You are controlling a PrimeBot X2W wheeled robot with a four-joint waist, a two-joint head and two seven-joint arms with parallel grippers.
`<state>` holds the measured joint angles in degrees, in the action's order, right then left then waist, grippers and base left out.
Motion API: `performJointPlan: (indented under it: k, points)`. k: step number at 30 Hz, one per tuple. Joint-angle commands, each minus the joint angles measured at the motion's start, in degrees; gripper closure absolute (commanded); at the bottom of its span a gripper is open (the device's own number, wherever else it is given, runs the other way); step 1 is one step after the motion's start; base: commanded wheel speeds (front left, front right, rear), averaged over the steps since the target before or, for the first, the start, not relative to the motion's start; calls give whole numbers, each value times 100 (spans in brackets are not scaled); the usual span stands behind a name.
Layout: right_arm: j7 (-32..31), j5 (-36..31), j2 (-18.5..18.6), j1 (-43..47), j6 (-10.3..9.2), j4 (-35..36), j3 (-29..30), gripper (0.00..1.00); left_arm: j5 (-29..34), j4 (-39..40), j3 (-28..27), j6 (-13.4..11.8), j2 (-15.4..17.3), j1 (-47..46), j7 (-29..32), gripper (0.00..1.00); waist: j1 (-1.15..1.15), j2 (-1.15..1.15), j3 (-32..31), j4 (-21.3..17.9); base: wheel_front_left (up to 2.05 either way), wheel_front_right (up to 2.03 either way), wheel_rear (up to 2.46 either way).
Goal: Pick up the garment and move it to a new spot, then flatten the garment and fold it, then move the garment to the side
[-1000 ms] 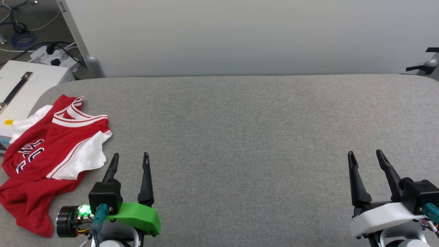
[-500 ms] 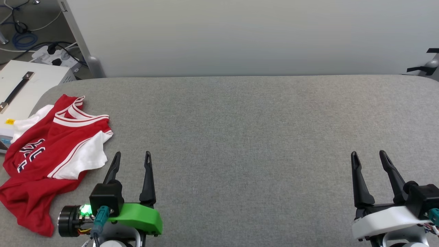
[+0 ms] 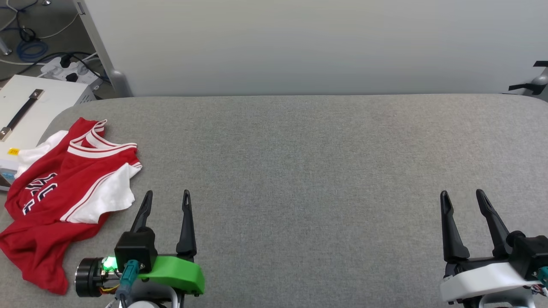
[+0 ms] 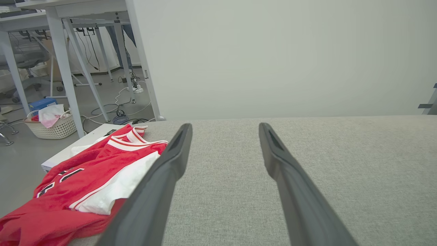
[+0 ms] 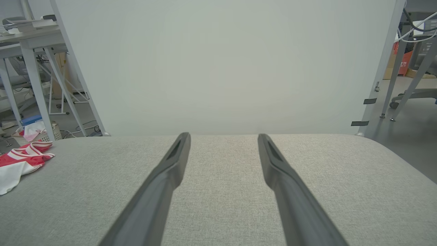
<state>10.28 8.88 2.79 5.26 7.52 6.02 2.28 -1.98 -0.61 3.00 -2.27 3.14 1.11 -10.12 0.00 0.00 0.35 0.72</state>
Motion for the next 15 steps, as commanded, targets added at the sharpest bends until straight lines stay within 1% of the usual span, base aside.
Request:
performJointPlan:
  k: [1,8,15]
  points:
    - [60,44,7,98,-2,56,13,0,2,-21,1,-48,-18,30,-70,0,0,0,-3,2,0,0,0]
    - [141,76,8,165,-2,67,28,0,-8,-54,30,-70,-20,46,-151,0,0,0,-23,17,0,0,0]
    - [224,129,8,227,-3,85,29,0,-54,-49,60,-40,-21,69,-236,0,0,0,-37,35,0,0,0]
